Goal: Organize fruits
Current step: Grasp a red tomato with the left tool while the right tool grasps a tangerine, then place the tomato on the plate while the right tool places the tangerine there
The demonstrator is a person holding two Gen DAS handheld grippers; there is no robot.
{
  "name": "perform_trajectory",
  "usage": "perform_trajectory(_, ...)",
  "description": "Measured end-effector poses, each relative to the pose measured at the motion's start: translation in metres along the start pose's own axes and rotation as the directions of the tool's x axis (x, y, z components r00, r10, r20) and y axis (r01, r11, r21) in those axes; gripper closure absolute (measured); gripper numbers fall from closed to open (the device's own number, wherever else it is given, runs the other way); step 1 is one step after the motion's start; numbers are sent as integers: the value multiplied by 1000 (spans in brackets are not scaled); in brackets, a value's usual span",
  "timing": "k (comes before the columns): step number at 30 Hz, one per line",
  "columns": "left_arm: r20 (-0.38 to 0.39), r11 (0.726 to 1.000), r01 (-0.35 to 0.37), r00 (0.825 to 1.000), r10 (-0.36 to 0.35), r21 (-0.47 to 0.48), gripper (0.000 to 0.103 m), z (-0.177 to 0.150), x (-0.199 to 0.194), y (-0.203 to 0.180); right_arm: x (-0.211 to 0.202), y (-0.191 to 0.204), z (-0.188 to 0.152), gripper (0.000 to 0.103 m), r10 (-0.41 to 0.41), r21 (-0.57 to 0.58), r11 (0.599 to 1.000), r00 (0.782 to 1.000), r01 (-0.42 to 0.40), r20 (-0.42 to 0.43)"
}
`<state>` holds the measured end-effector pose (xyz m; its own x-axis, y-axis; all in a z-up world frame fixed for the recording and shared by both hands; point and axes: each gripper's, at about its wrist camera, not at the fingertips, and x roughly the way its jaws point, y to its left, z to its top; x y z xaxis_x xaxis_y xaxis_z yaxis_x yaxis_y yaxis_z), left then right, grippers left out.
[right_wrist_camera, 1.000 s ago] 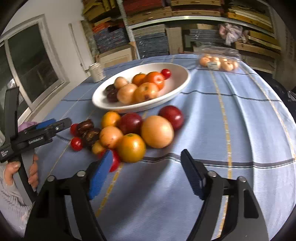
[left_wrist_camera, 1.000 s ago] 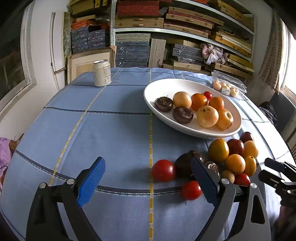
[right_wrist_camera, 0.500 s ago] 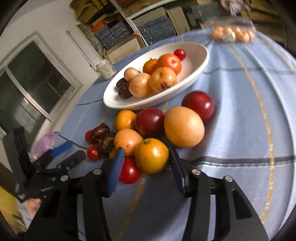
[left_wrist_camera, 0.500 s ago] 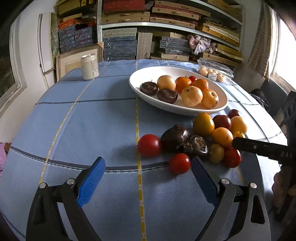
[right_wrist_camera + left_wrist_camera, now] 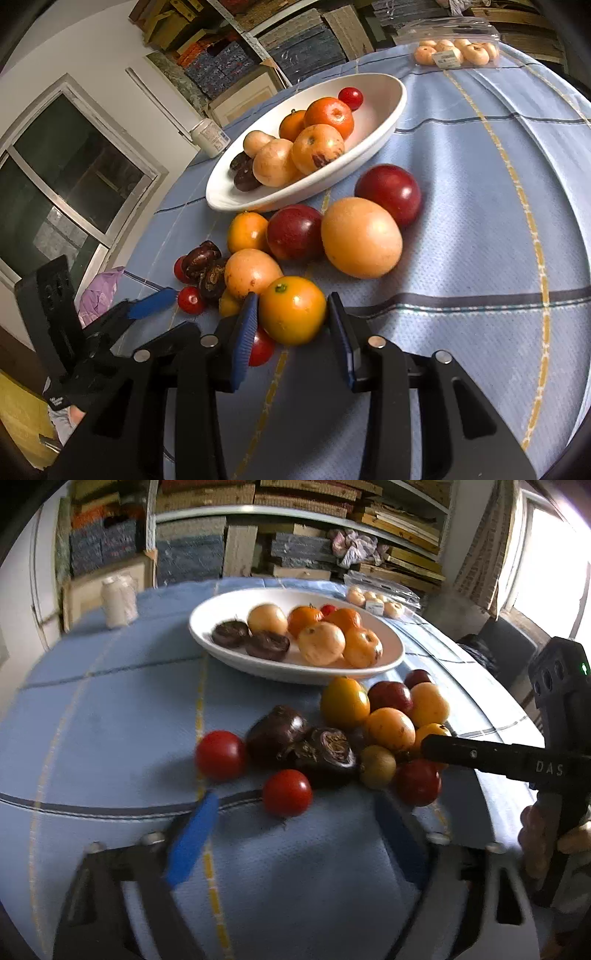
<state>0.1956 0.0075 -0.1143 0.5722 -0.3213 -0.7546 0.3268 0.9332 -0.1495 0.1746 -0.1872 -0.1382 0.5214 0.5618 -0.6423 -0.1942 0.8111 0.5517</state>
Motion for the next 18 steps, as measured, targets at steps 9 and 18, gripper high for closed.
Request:
perform_trajectory(9,5,999,30,1000,-30,-26,58,5,6,2,-2,2,-5,65,-20,-18,1000,1000,20,8)
perform_trajectory(18,40,1000,26,999,-26,-17,76,3,-2,-2,-8,7,-8,65,-36,-49,998,999,38,35)
